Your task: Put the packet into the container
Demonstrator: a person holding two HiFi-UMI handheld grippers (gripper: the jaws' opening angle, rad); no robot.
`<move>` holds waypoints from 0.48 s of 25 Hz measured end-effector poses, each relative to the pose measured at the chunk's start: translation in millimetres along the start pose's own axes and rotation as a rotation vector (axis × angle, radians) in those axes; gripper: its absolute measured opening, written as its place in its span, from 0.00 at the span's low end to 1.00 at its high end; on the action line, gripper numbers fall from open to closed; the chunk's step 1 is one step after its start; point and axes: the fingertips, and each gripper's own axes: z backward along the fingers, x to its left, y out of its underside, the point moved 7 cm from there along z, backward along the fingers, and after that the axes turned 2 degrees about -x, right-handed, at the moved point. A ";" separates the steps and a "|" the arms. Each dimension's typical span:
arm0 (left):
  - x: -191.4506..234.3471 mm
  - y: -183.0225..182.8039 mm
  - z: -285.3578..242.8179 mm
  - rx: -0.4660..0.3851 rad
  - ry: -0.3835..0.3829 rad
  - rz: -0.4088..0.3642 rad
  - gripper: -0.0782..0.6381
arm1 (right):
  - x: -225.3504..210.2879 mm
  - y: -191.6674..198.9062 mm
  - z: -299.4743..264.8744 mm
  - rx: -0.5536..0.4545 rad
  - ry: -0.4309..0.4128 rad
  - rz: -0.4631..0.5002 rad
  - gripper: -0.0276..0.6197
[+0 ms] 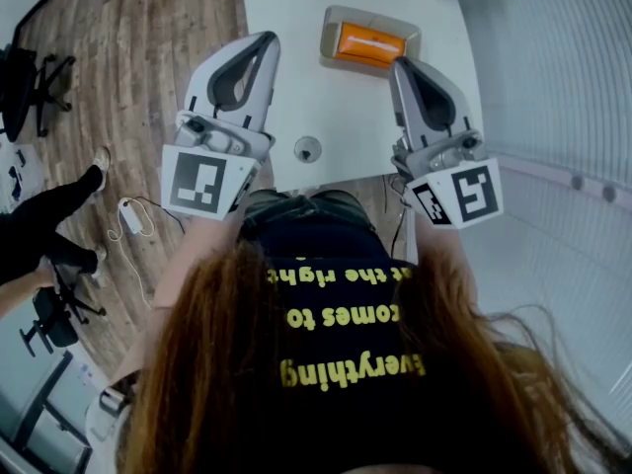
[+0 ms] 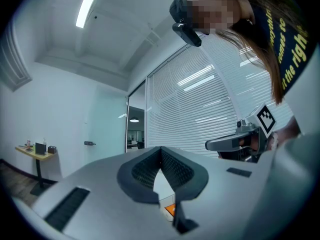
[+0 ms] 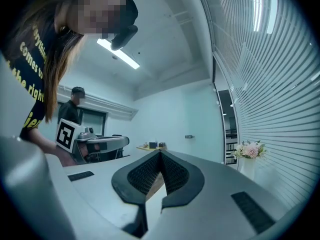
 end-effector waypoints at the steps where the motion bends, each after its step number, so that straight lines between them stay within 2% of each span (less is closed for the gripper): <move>1: 0.1 0.0 0.2 0.000 0.000 0.000 0.11 | 0.3 -0.6 0.0 -0.001 0.001 -0.001 0.07; 12: 1.2 -0.2 1.2 -0.001 0.013 0.005 0.11 | 5.5 -7.6 0.5 -0.015 0.007 0.000 0.07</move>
